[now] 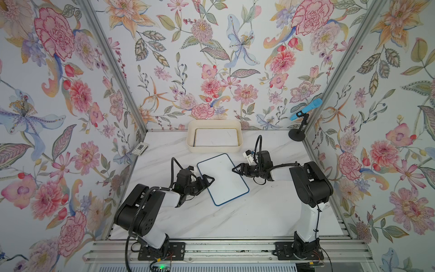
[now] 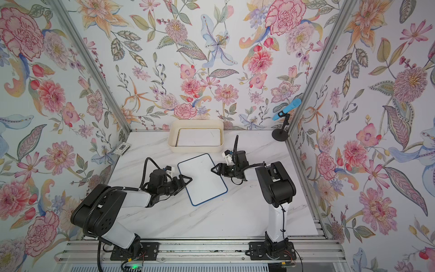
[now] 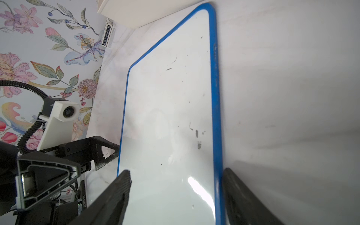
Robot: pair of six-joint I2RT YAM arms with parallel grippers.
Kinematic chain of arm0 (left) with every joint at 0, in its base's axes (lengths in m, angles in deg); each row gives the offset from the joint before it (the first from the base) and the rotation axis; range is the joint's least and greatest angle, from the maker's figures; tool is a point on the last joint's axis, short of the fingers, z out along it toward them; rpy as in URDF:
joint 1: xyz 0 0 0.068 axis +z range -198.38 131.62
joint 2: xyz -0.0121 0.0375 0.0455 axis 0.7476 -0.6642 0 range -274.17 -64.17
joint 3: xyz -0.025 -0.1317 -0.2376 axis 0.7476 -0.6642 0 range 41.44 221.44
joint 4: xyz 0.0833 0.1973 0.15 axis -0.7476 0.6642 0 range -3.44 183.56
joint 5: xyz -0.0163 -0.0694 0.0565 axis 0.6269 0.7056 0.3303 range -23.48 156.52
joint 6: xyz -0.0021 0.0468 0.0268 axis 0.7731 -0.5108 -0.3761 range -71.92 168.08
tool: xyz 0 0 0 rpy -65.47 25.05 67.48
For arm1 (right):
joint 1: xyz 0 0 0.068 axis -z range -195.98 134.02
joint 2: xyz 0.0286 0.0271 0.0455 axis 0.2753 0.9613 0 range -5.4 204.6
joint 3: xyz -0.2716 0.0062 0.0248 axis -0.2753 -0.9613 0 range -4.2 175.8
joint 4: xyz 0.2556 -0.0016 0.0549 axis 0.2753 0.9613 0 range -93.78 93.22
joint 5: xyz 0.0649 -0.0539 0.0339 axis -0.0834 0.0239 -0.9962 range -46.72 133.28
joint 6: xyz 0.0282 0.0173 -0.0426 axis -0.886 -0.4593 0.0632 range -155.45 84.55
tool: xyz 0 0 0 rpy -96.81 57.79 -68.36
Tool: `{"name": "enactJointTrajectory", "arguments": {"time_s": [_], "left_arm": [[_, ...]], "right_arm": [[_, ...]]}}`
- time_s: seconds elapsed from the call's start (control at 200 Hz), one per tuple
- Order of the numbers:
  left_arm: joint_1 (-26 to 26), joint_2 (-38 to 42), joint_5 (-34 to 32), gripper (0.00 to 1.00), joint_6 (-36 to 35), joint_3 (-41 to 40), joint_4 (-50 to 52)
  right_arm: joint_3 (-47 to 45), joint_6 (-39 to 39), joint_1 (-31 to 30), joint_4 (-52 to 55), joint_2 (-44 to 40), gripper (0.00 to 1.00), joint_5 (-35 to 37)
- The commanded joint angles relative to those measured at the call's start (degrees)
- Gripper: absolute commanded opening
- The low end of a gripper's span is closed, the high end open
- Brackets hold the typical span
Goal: Put the whiteboard into the storage box
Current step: Pick up the whiteboard at the center of the board.
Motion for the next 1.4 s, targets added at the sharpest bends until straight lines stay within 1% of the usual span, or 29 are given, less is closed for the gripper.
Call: {"name": "enactJointTrajectory", "arguments": {"time_s": [0.0, 0.19, 0.33, 0.445, 0.625, 0.746, 0.836, 0.981, 1.221, 1.341, 1.396], "left_arm": [[-1.15, -7.04, 3.34, 0.89, 3.28, -4.53, 15.26], [-1.10, -8.25, 4.64, 0.89, 4.04, -5.66, 8.80], [-1.04, -9.64, 5.96, 0.88, 6.89, -7.74, 0.99], [-0.84, -10.01, 6.10, 0.88, 7.40, -8.41, -1.17], [-0.13, -9.92, 4.97, 0.87, 8.43, -10.03, -4.62], [0.27, -10.93, 4.49, 0.86, 10.05, -11.84, -9.50], [0.23, -12.45, 4.56, 0.85, 12.22, -13.44, -14.99], [0.45, -13.87, 3.54, 0.84, 14.29, -15.24, -19.98], [1.02, -14.59, 2.92, 0.84, 14.05, -14.94, -19.93], [1.49, -15.06, 2.54, 0.84, 13.65, -14.28, -19.13], [1.80, -15.27, 2.54, 0.84, 13.56, -14.10, -18.96]], "right_arm": [[-6.34, -4.86, -7.40, 17.40, 7.03, 0.75, -8.92], [-6.24, -5.41, -6.79, 15.95, 8.22, 0.75, -9.89], [-6.40, -5.61, -6.61, 15.51, 9.02, 0.74, -10.12], [-6.37, -5.65, -6.41, 15.45, 9.32, 0.74, -9.91], [-7.23, -6.70, -6.11, 13.41, 9.49, 0.73, -10.62], [-7.69, -6.75, -6.02, 13.05, 9.77, 0.72, -10.42], [-7.84, -6.76, -5.88, 12.83, 10.01, 0.71, -10.35], [-7.88, -6.93, -5.93, 12.68, 9.96, 0.70, -10.37], [-7.97, -6.75, -6.38, 13.03, 9.70, 0.68, -9.99], [-7.55, -6.14, -7.21, 14.87, 8.70, 0.68, -9.05], [-6.71, -5.76, -7.18, 17.50, 8.60, 0.68, -7.80]]}}
